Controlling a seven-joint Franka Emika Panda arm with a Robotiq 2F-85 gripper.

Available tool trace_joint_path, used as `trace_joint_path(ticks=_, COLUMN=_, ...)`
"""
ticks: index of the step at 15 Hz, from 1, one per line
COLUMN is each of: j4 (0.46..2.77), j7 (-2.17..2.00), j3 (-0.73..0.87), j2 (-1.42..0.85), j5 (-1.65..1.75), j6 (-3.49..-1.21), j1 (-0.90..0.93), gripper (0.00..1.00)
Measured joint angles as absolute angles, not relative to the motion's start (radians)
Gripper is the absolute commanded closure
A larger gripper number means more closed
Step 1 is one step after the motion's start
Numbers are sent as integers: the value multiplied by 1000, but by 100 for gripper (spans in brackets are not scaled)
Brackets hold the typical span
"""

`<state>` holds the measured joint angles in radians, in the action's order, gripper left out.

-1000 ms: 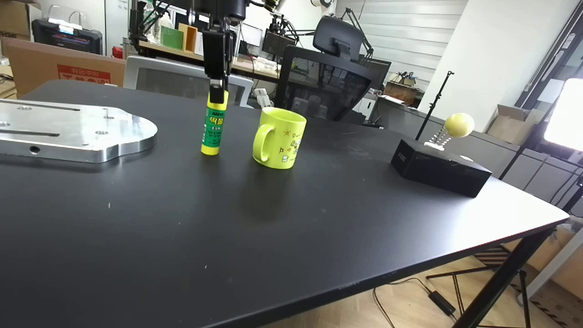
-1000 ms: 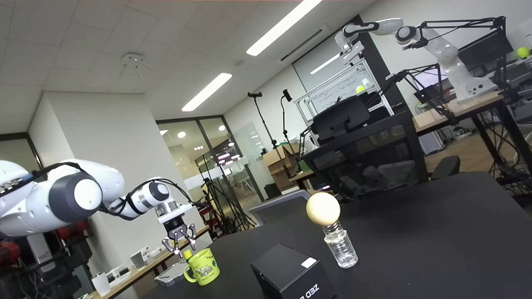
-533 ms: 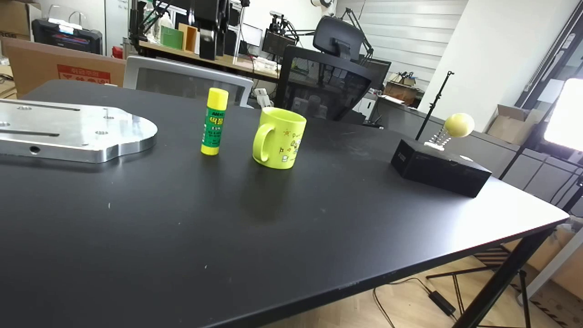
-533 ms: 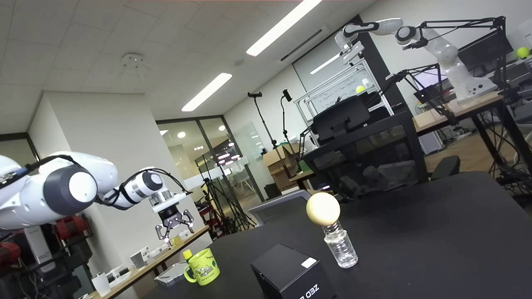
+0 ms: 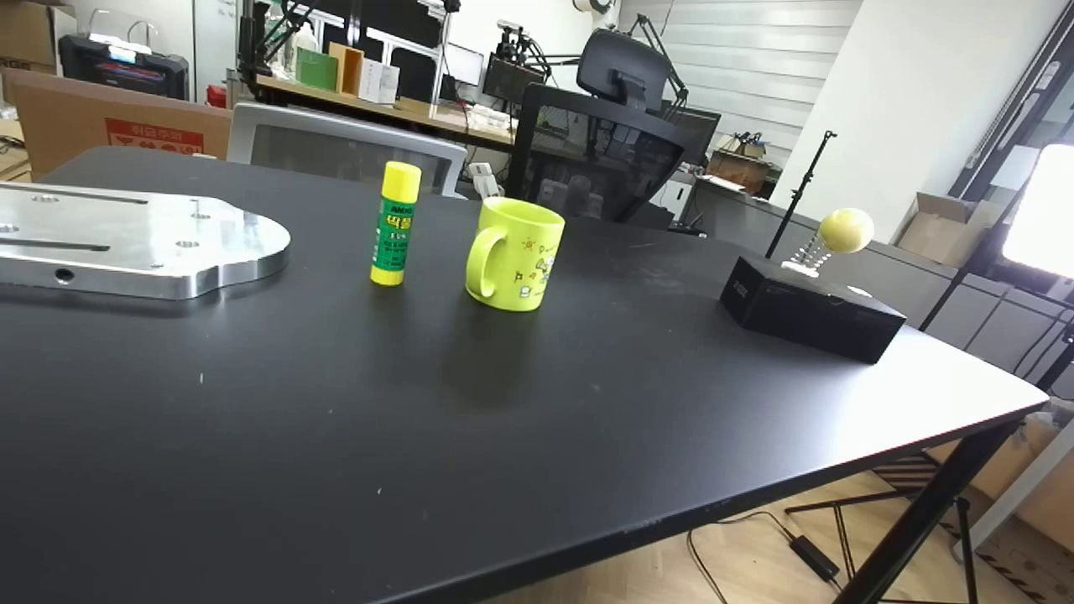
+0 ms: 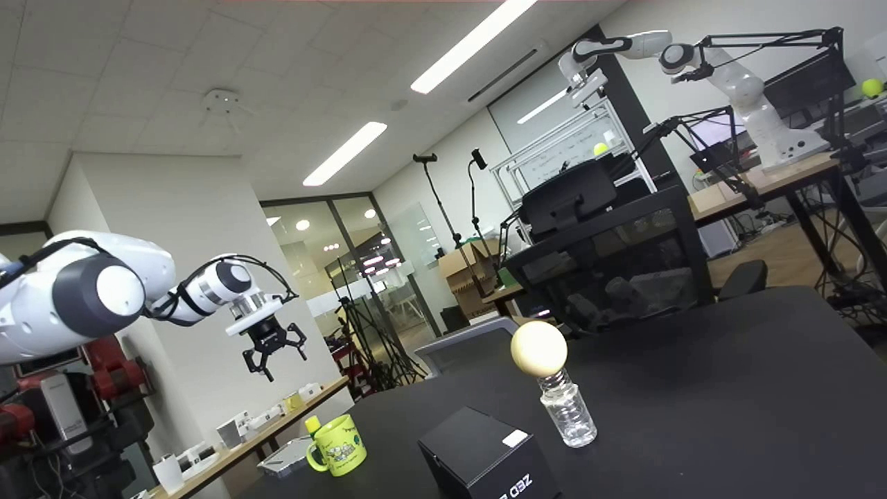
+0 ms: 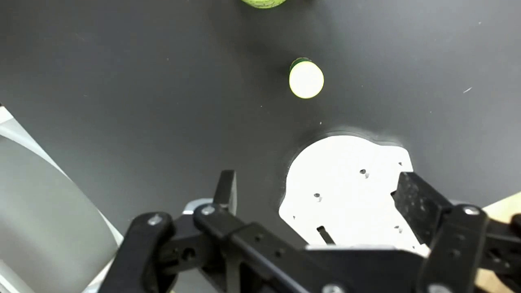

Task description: Remove the glue from the mug, put the glue in the mug, remove the glue from the mug and put it on top of the black box

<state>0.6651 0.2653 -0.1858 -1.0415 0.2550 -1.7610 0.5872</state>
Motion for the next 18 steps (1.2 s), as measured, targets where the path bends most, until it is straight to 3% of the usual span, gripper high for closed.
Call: trace_joint_path(ticks=18, j4=749, j7=-456, j3=-155, j2=-1060, j5=169, j6=-1852, j1=539, gripper=0)
